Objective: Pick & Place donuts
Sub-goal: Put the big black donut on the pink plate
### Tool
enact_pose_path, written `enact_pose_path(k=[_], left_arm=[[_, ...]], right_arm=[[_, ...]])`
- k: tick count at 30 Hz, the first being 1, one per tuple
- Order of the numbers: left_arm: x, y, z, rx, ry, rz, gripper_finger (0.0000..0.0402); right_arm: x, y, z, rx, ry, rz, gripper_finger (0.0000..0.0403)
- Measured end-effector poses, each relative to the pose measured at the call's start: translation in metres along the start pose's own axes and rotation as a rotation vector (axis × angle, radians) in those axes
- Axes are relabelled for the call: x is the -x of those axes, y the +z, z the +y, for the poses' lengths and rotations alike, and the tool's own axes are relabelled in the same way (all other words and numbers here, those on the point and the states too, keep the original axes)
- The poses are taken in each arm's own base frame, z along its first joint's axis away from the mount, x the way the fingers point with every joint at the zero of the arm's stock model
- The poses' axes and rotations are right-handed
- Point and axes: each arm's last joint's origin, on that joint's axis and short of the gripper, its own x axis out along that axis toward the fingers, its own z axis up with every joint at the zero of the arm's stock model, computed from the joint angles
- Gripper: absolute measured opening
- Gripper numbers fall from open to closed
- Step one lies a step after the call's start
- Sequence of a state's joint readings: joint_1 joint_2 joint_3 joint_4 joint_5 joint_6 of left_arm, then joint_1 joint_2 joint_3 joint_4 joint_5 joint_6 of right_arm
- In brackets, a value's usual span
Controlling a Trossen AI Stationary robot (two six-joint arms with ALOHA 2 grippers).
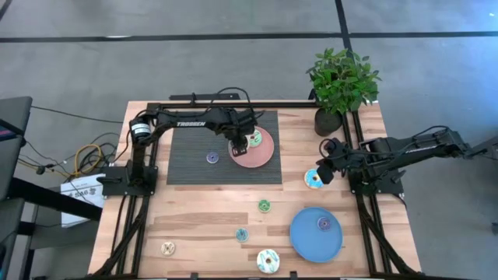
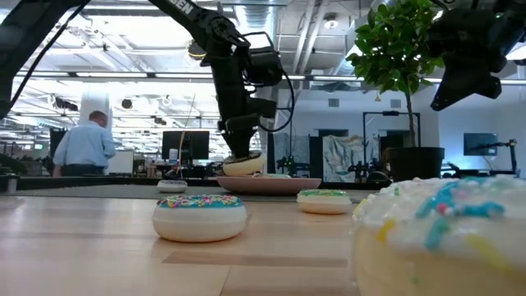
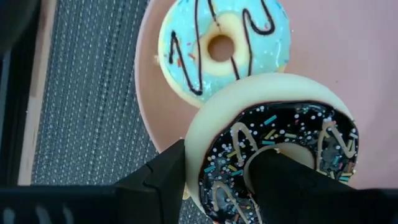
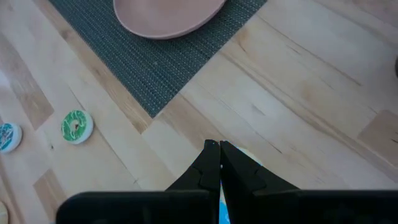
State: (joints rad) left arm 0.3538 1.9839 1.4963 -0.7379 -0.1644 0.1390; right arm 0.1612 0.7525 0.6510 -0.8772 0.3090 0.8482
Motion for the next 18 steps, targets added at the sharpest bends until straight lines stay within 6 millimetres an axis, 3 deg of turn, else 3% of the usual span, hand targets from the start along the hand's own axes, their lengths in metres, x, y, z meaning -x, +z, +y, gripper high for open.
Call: enact_pose_path(k=[9,18], left_arm=[[-0.014,-0.002,-0.002,-0.023,-0.016,0.040,0.0157],[-0.013,-0.001,0.001,-0.011,-0.028,0.018,0.0174]], right_arm=[[0.000,0.000,0.000,0.010,-0.008,-0.003,0.0001],[0.000,0.000,0.000,0.011,-0.008,-0.003,0.0001]])
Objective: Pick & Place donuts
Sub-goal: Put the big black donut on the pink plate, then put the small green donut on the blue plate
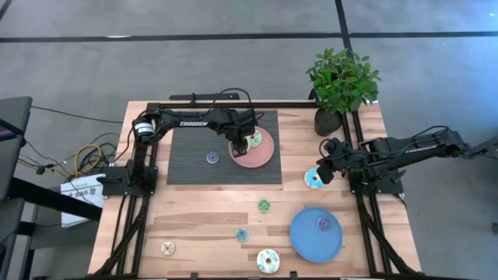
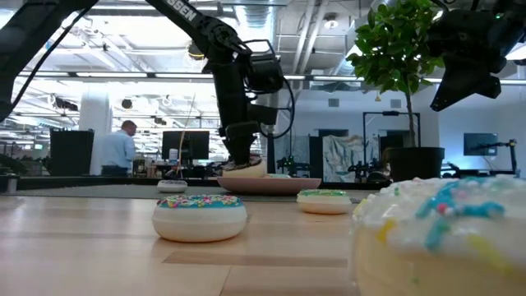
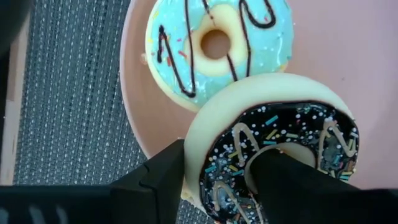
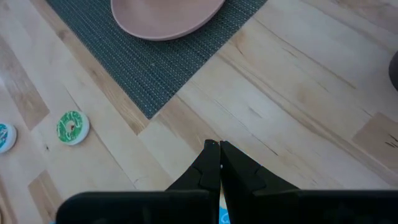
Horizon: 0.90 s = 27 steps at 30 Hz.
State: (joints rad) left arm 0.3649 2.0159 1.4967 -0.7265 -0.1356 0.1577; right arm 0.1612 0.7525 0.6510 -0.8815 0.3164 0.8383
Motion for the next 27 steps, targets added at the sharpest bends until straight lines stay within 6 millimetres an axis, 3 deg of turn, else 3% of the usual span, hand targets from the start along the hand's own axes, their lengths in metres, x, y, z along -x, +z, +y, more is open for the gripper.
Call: enact_pose_path(k=[12,23,27], left_arm=[[0.005,-0.002,0.001,-0.001,0.008,0.015,0.0253],[0.031,-0.005,0.002,0.096,0.004,0.052,0.0255],[0.055,-0.004,0.002,0.187,-0.025,0.062,0.0255]], right_arm=[[0.000,0.000,0.000,0.000,0.000,0.000,0.0001],[0.000,0.000,0.000,0.027,0.002,0.002,0.0001],[0.000,0.000,0.000,0.027,0.002,0.002,0.0001]])
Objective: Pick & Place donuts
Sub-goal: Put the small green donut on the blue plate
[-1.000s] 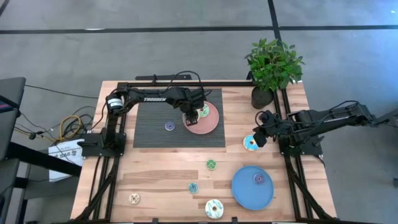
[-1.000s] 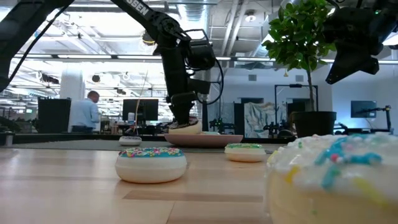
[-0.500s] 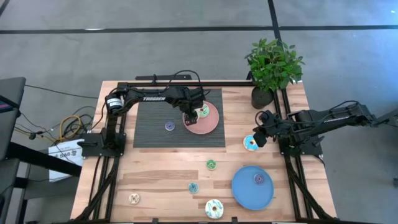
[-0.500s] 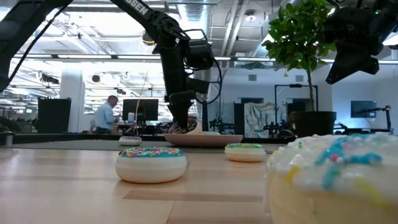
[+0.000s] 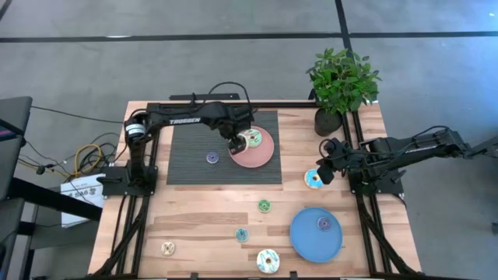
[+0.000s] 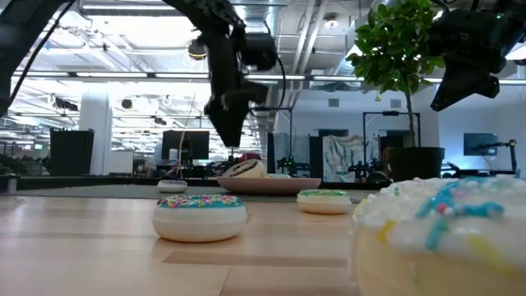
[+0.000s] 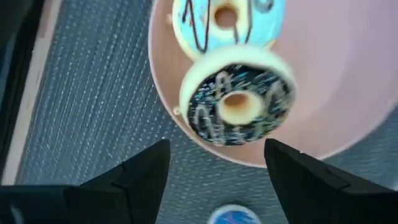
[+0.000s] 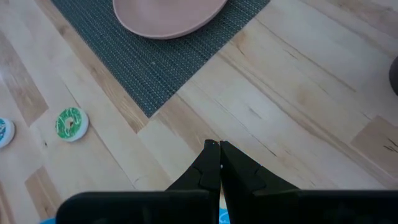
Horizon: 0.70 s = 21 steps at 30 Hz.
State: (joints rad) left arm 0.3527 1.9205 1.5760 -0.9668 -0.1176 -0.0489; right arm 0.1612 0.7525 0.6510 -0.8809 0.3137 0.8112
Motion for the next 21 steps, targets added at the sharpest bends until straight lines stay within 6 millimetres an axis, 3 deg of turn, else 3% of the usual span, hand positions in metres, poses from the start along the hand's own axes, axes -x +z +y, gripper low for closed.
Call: enact_pose_path(k=[5,11,15,21], left_arm=[[0.042,-0.005,-0.018,0.140,-0.024,-0.099,0.0254],[0.082,-0.029,-0.076,0.113,0.008,-0.218,0.0224],[0.087,-0.053,-0.123,0.073,-0.025,-0.241,0.0158],[0.079,-0.084,-0.182,0.049,-0.142,-0.305,0.0020]], right_arm=[[0.000,0.000,0.000,-0.002,0.004,-0.004,0.0001],[0.000,0.000,0.000,-0.002,0.001,-0.005,0.0001],[0.000,0.000,0.000,-0.001,-0.001,-0.002,0.0001],[-0.002,0.001,0.002,0.009,0.002,-0.005,0.0001]])
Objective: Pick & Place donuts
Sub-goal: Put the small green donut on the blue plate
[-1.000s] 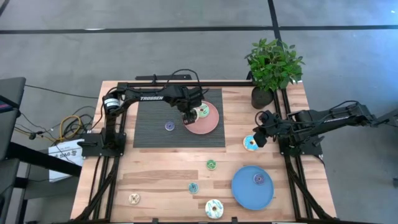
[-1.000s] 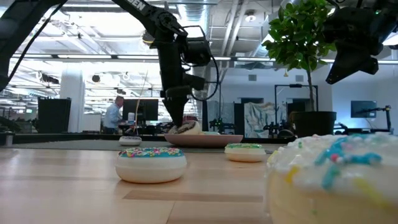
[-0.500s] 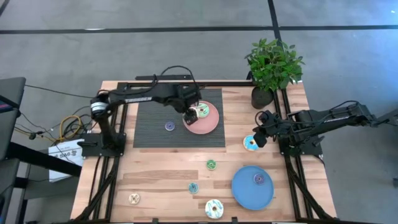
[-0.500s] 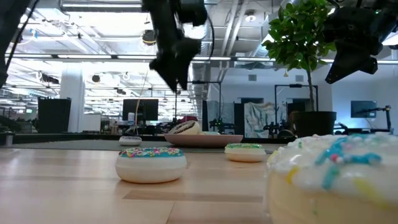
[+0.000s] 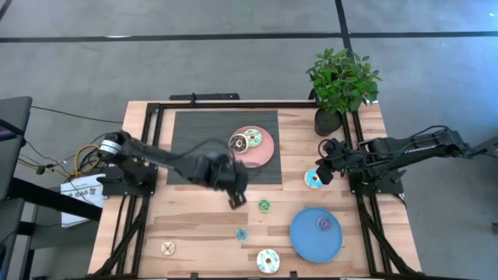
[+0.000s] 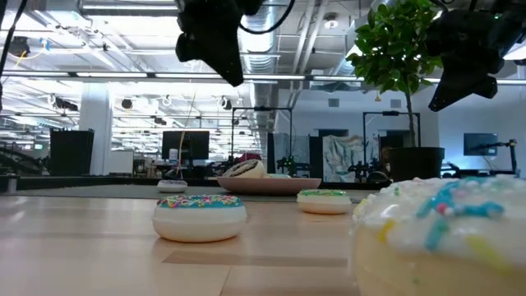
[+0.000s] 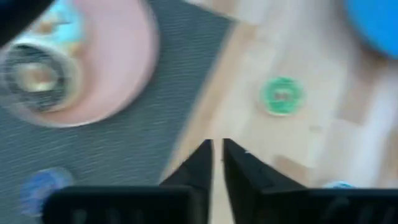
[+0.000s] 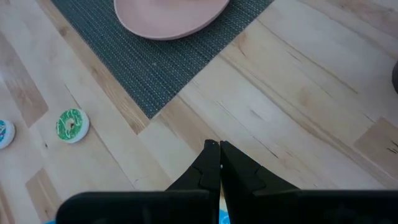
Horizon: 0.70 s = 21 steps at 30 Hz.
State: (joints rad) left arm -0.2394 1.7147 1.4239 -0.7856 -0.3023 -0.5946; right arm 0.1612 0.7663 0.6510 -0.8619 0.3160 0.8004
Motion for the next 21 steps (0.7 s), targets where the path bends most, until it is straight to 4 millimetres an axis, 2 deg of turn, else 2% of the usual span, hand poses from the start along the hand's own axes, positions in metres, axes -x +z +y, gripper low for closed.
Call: enact_pose_path(k=[4,8,13,17,21], left_arm=[[-0.002,-0.026,-0.025,-0.059,-0.038,-0.061,0.0007],[0.000,-0.050,-0.028,-0.090,-0.038,-0.121,0.0002],[0.004,-0.071,-0.011,-0.060,-0.148,-0.202,0.0000],[0.017,-0.088,0.012,-0.021,-0.216,-0.274,0.0000],[0.033,-0.107,0.035,-0.016,-0.271,-0.318,0.0000]], right_arm=[[-0.001,0.005,0.014,0.130,0.109,-0.054,0.0000],[-0.001,0.012,0.040,0.201,0.229,-0.128,0.0000],[-0.017,0.020,0.082,0.300,0.167,-0.049,0.0000],[-0.038,0.032,0.120,0.324,0.113,0.024,0.0000],[-0.058,0.042,0.149,0.322,-0.028,0.155,0.0000]])
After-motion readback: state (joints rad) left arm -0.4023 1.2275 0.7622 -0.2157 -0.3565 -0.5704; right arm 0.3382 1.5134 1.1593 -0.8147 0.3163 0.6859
